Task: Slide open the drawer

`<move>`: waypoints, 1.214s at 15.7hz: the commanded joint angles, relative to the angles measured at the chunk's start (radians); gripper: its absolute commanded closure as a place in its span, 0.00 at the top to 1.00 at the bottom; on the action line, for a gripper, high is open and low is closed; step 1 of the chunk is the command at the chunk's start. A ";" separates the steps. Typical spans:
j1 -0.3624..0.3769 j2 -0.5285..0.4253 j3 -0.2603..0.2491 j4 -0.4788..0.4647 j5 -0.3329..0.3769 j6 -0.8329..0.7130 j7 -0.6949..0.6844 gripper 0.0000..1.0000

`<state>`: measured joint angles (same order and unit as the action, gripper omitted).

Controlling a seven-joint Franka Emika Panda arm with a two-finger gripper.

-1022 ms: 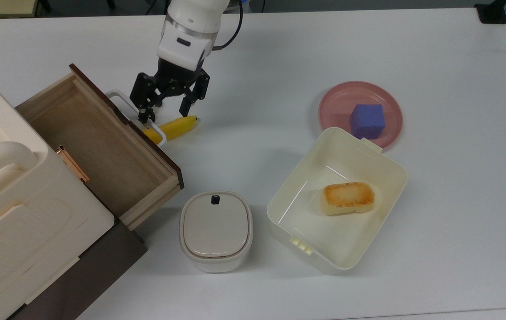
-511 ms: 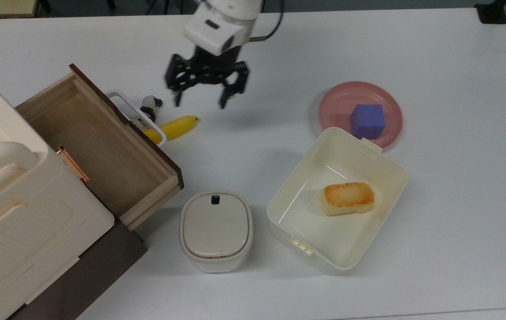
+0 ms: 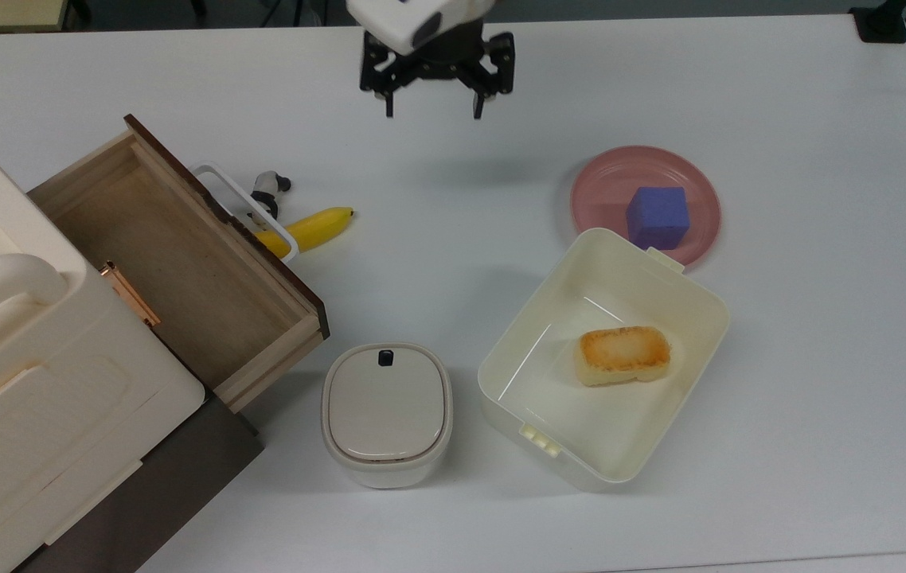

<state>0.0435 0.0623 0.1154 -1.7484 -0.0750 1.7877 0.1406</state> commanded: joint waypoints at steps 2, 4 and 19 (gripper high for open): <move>-0.074 0.005 -0.016 0.055 0.073 -0.068 -0.085 1.00; -0.099 0.007 -0.046 0.055 0.075 -0.056 -0.119 1.00; -0.125 0.007 -0.095 0.104 0.069 -0.079 -0.180 1.00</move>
